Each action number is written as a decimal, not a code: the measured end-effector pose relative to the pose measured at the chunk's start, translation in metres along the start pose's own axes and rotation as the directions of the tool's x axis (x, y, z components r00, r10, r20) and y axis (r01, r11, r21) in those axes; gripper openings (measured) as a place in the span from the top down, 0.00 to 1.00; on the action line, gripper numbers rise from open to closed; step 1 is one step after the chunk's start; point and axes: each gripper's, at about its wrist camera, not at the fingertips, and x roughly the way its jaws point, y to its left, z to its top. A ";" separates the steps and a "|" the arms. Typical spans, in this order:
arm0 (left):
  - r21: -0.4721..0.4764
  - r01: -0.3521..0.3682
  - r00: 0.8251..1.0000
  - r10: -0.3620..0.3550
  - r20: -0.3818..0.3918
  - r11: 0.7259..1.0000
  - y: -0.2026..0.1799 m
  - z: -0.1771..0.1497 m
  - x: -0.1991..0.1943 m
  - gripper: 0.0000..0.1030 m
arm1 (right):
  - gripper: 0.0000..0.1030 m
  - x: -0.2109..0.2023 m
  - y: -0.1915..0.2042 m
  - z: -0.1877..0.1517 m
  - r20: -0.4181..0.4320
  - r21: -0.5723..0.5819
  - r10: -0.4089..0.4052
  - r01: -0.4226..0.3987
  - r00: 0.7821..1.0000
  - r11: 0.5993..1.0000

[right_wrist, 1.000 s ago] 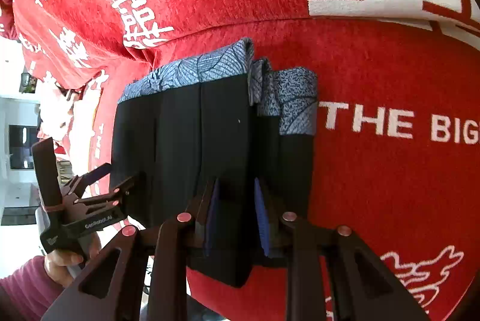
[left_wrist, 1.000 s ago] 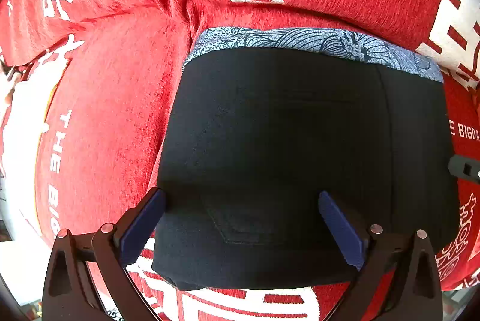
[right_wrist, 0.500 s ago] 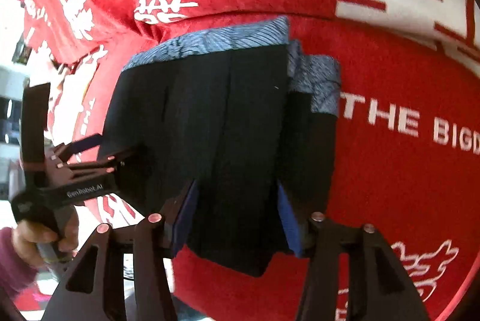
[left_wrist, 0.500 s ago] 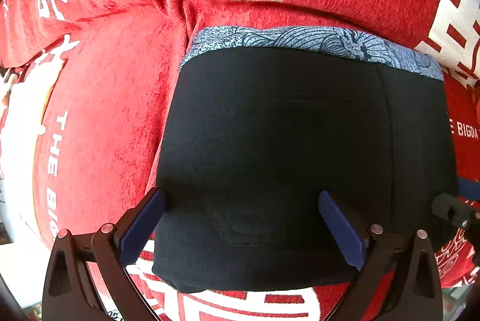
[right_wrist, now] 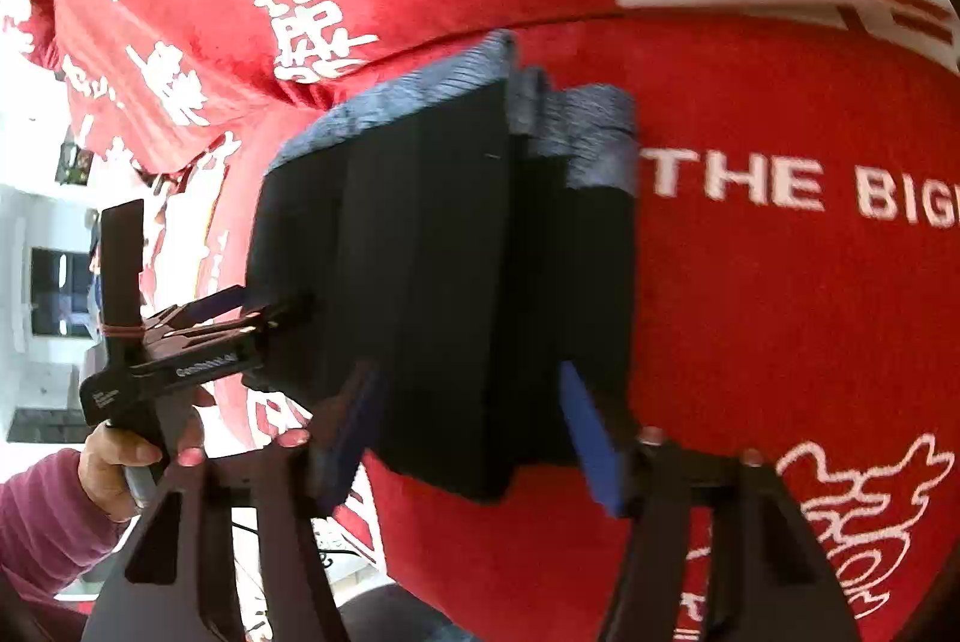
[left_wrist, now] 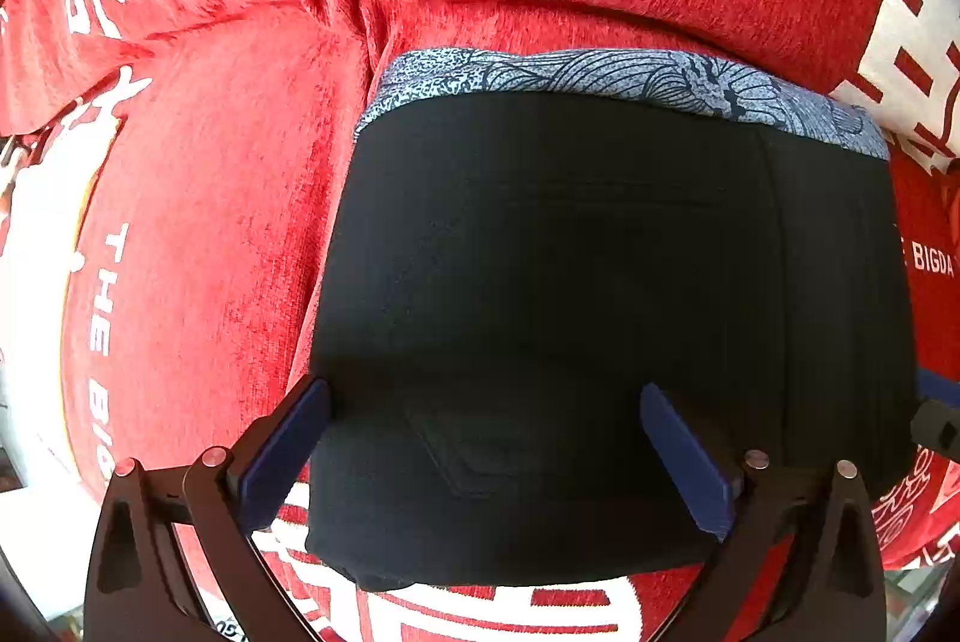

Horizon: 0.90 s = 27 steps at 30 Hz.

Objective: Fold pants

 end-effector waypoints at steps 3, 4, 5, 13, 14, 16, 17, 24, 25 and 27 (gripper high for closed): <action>0.002 0.007 1.000 -0.007 0.000 1.000 0.001 0.000 0.000 0.00 | 0.33 -0.003 -0.016 -0.002 0.001 0.047 0.016 -0.016 1.000 0.999; 0.001 0.008 1.000 -0.008 -0.001 1.000 0.002 0.000 0.000 0.00 | 0.33 -0.004 -0.020 -0.002 0.002 0.064 0.024 -0.024 1.000 0.998; 0.000 0.009 1.000 -0.009 -0.001 1.000 0.002 0.000 0.000 0.00 | 0.33 -0.006 -0.026 -0.001 0.006 0.086 0.039 -0.039 0.999 0.996; -0.033 0.031 0.999 -0.030 0.031 0.999 0.008 0.004 -0.013 0.00 | 0.22 -0.009 -0.052 0.019 0.020 0.125 0.137 -0.138 0.990 0.982; -0.039 0.050 0.998 -0.049 0.039 0.998 0.012 0.008 -0.016 0.00 | 0.22 -0.007 -0.055 0.021 0.014 0.122 0.148 -0.149 0.989 0.981; -0.046 0.080 0.996 -0.077 0.053 0.996 0.022 0.017 -0.019 0.00 | 0.22 -0.002 -0.061 0.026 0.004 0.127 0.183 -0.182 0.983 0.975; -0.050 0.101 0.994 -0.098 0.053 0.994 0.029 0.022 -0.019 0.00 | 0.22 -0.001 -0.064 0.028 0.002 0.134 0.198 -0.196 0.980 0.971; -0.114 0.341 0.934 -0.349 -0.069 0.933 0.078 0.057 0.022 0.00 | 0.21 0.013 -0.087 0.035 0.011 0.197 0.361 -0.356 0.932 0.913; -0.114 0.370 0.921 -0.380 -0.086 0.922 0.080 0.058 0.029 0.00 | 0.21 0.017 -0.089 0.035 0.004 0.205 0.376 -0.368 0.927 0.907; -0.101 0.409 0.901 -0.419 -0.116 0.907 0.080 0.059 0.041 0.00 | 0.21 0.025 -0.091 0.037 -0.010 0.197 0.408 -0.398 0.913 0.896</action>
